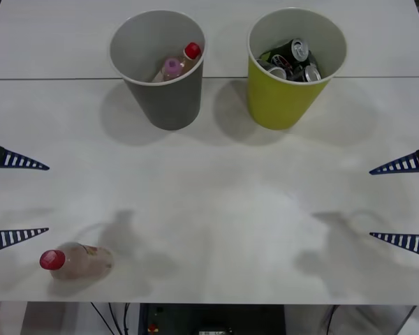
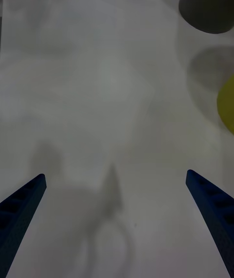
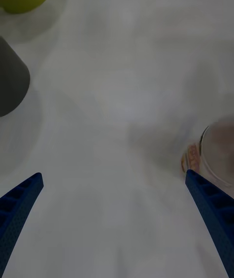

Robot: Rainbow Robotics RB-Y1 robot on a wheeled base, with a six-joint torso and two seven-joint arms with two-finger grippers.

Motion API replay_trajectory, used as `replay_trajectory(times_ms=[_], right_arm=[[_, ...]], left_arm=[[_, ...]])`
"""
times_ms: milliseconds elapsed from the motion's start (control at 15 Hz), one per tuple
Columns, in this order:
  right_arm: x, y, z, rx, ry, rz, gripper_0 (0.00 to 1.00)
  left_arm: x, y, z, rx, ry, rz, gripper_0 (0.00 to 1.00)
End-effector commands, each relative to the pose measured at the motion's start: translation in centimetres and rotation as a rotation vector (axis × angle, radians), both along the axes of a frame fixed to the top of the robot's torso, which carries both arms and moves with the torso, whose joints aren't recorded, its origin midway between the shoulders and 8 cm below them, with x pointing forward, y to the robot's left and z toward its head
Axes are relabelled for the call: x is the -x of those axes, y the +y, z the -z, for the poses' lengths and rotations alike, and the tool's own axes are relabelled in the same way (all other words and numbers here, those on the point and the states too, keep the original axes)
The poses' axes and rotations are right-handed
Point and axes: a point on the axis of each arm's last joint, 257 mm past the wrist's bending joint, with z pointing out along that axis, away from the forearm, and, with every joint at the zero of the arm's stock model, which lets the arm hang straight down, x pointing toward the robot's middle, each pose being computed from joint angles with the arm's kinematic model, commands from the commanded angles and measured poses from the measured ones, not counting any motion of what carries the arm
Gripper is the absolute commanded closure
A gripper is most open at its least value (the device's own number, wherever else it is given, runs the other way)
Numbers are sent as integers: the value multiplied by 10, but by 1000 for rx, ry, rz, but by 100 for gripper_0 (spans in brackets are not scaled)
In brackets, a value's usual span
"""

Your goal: Put the can into the green bin and the plastic bottle into the gray bin

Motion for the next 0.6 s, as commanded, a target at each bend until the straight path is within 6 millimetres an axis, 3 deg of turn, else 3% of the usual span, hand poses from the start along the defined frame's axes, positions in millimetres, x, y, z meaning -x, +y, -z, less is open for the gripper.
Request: replay_trajectory(times_ms=[67, 400, 600], right_arm=[[0, 0, 0, 0, 0, 0, 0], [0, 0, 0, 0, 0, 0, 0], [0, 0, 0, 0, 0, 0, 0]], left_arm=[[6, 14, 6, 14, -1, 30, 0], [17, 42, 22, 14, -17, 73, 0], [33, 53, 46, 76, 4, 90, 0]])
